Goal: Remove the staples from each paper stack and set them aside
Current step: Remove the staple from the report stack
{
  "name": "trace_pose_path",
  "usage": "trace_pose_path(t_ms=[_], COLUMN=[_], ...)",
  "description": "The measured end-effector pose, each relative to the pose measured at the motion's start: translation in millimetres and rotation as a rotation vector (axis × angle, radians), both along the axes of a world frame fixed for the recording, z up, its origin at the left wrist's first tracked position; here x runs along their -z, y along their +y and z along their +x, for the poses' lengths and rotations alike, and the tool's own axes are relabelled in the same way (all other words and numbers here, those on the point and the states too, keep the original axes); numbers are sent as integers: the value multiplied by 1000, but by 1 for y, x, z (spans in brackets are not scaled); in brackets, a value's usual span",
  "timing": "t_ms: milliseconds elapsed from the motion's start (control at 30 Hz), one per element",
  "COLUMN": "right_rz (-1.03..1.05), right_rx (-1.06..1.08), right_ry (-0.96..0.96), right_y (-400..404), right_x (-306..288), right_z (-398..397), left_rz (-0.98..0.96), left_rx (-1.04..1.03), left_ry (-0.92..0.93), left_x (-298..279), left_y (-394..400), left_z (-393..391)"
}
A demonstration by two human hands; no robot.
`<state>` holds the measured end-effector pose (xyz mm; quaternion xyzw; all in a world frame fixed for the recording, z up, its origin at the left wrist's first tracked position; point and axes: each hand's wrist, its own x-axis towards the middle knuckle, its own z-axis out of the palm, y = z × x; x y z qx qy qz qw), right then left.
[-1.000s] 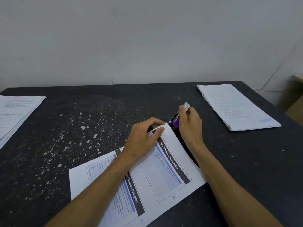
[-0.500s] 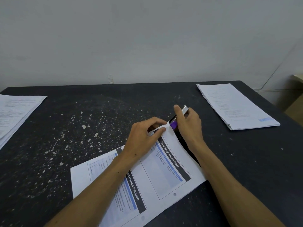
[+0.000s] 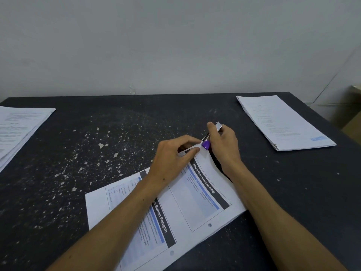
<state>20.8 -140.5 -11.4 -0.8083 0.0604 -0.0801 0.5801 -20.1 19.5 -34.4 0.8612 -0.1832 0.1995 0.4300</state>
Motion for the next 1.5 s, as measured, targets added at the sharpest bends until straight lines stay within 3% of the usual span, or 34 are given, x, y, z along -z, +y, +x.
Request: trace_pose_path(t_ms=[1500], right_rz=[-18], right_rx=[-43], right_ry=[-166], right_y=[6], right_x=[-3], right_z=[-7], left_rz=[-116], left_rx=[37], left_ry=[94], left_x=[-5], left_y=[3], left_z=[-4])
